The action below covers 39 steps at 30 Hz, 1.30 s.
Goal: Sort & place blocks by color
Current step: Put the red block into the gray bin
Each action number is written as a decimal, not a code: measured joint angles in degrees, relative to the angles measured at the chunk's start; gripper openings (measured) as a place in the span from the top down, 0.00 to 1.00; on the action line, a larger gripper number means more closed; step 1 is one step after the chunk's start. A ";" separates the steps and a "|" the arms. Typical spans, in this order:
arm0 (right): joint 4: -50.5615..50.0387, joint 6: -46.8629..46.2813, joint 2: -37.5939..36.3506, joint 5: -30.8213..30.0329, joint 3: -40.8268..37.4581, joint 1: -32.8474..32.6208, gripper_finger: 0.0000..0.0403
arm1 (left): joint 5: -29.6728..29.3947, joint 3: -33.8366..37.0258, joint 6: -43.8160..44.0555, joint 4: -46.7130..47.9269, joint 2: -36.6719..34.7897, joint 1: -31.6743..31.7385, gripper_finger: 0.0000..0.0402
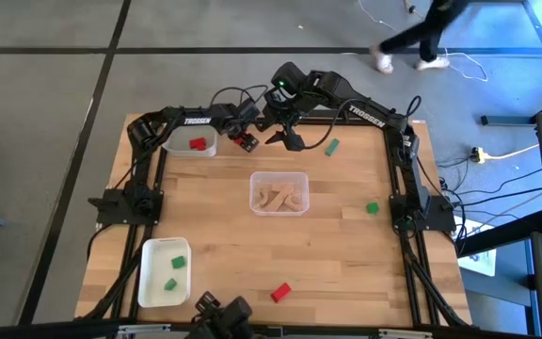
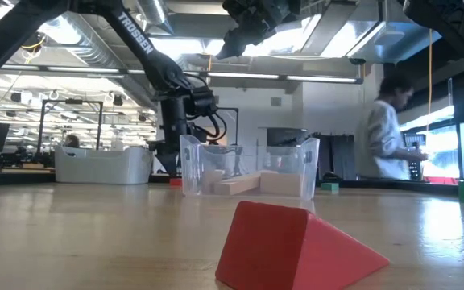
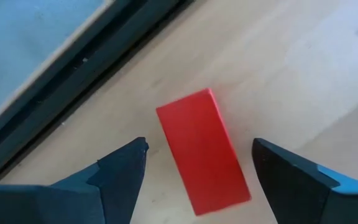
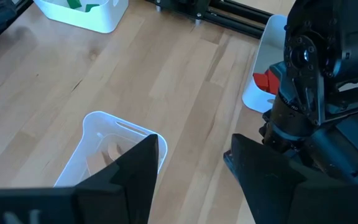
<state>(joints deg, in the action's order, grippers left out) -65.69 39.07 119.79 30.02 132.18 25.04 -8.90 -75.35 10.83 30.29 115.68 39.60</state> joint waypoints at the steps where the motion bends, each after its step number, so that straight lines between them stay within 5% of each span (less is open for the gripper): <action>1: 0.03 0.01 0.00 0.00 0.00 0.00 0.49 | 0.76 -0.01 -0.04 0.60 -0.01 0.01 0.30; 28: 0.17 0.01 0.00 0.00 0.00 0.00 0.49 | 2.16 0.24 0.23 3.49 0.13 0.23 0.37; 39: 0.33 0.00 0.00 0.00 0.00 0.00 0.49 | -0.56 -9.31 -14.31 11.82 0.18 0.24 0.37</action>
<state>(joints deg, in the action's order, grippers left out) -65.36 39.07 119.79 30.02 132.18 25.04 -9.45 -84.67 -3.49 42.11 115.86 39.85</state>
